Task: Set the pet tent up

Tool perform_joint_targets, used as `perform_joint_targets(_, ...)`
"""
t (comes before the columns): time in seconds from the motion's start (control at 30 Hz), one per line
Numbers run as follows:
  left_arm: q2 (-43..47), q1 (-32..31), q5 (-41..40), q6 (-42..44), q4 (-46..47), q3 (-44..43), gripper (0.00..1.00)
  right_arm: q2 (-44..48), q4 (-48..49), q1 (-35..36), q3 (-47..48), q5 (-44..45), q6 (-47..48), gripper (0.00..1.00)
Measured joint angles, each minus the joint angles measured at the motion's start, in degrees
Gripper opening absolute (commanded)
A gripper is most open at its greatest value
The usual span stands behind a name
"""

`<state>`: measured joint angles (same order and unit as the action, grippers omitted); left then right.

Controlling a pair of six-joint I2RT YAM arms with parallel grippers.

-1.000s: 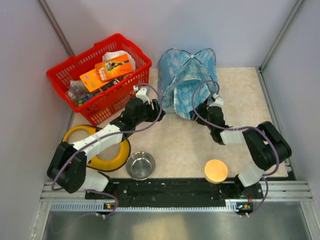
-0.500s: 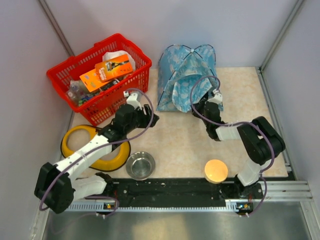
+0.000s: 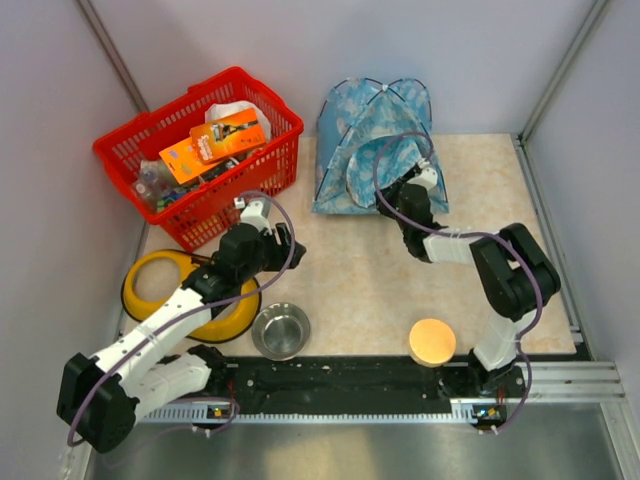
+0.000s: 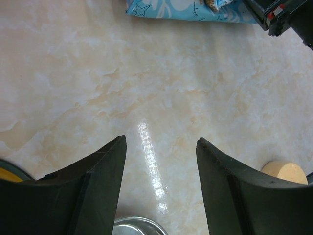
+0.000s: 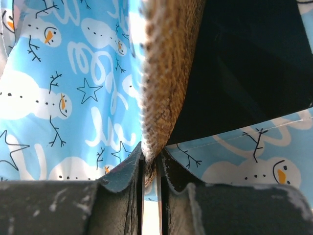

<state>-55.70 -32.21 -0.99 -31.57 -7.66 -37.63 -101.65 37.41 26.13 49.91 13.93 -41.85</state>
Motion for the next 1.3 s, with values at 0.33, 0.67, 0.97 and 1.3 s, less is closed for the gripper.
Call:
perform_joint_targets(0.33, -0.04, 0.0, -0.17, -0.22, -0.85, 0.81, 0.64, -3.93, -3.06, -0.61, 4.0, -0.28, 0.81, 0.0)
perform_joint_targets(0.67, -0.02, 0.0, -0.42, -0.28, -1.99, 1.22, 0.64, -12.92, -3.02, -2.82, 11.19, -4.96, 5.38, 0.0)
perform_joint_targets(0.97, -1.75, 0.0, -0.37, -0.31, -2.05, 1.22, 0.63, -16.28, -3.63, -5.16, 14.19, -10.95, 8.68, 0.07)
perform_joint_targets(1.3, -2.99, 0.0, 0.13, -0.5, -1.75, 1.22, 0.63, -6.91, -10.23, -5.4, 8.79, -10.88, 6.36, 0.61)
